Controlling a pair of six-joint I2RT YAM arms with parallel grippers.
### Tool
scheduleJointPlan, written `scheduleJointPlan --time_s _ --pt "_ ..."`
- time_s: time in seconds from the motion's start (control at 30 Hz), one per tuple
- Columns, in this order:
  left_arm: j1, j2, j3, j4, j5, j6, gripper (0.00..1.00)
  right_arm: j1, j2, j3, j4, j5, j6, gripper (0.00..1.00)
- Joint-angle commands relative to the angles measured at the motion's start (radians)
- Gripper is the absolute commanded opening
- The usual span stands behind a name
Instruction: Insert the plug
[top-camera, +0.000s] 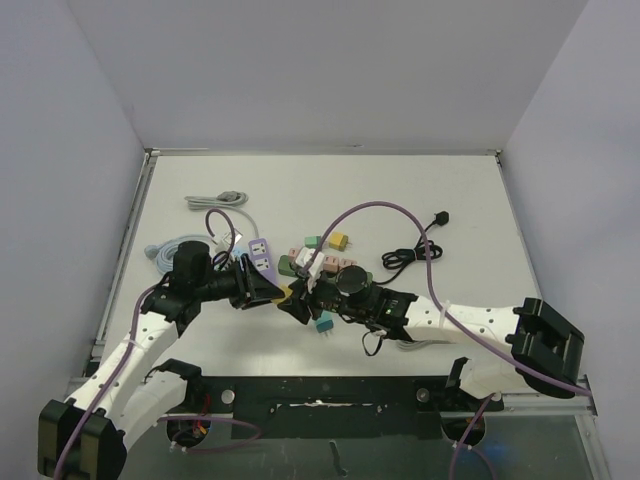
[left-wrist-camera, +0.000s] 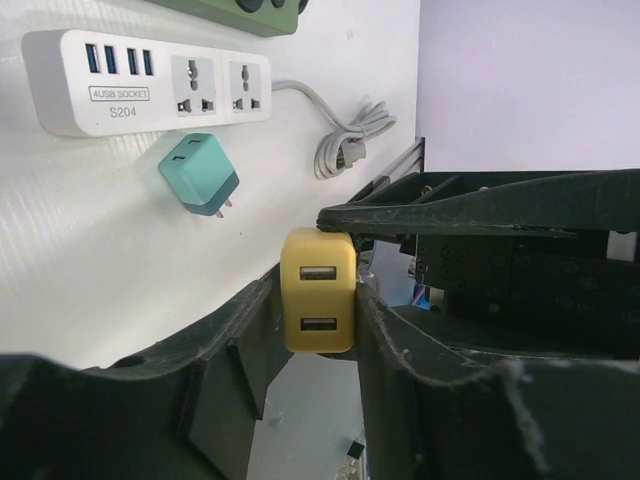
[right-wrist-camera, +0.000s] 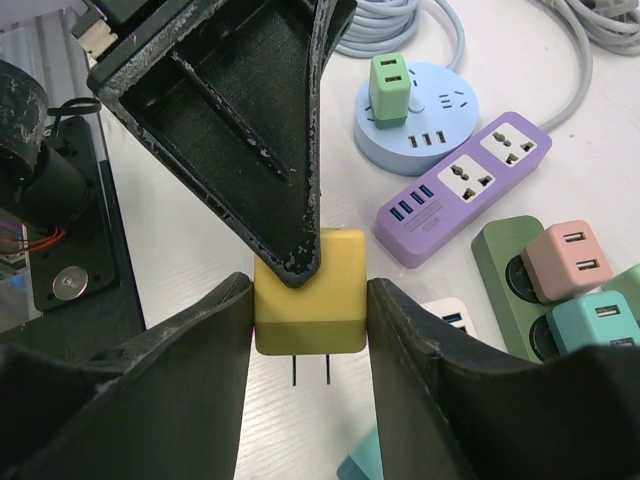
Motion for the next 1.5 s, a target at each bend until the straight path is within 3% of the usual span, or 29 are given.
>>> scheduleJointPlan --time_s 0.0,0.13,0.27,0.37,0.53,0.87,1.03,1.3,1.47 --pt "0.004 -0.005 -0.005 0.055 0.007 -0.012 0.3 -0.003 0.007 0.057 0.063 -0.003 0.011 0.43" --pt "0.003 -0.002 0.008 0.017 0.005 0.012 0.18 -0.005 0.028 0.076 0.045 0.041 0.057 0.47" --pt "0.004 0.004 0.039 -0.035 -0.07 0.03 0.13 -0.005 0.024 0.084 -0.007 0.127 0.12 0.73" --pt "0.007 0.016 0.094 -0.116 -0.279 0.062 0.14 -0.004 -0.004 0.086 -0.098 0.254 0.189 0.85" --pt "0.008 0.042 0.169 -0.161 -0.608 0.041 0.15 0.001 -0.082 0.082 -0.284 0.455 0.386 0.86" --pt "0.003 0.265 0.291 -0.145 -0.981 -0.146 0.14 -0.003 -0.196 0.045 -0.556 0.698 0.593 0.85" --pt "-0.03 0.414 0.445 -0.28 -1.136 -0.276 0.08 -0.008 -0.225 0.018 -0.709 0.798 0.647 0.85" --pt "-0.1 0.66 0.767 -0.629 -1.272 -0.484 0.07 -0.017 -0.244 0.058 -0.992 0.89 0.746 0.85" --pt "-0.115 0.724 0.873 -0.792 -1.343 -0.574 0.07 -0.021 -0.246 0.068 -1.036 0.957 0.717 0.85"
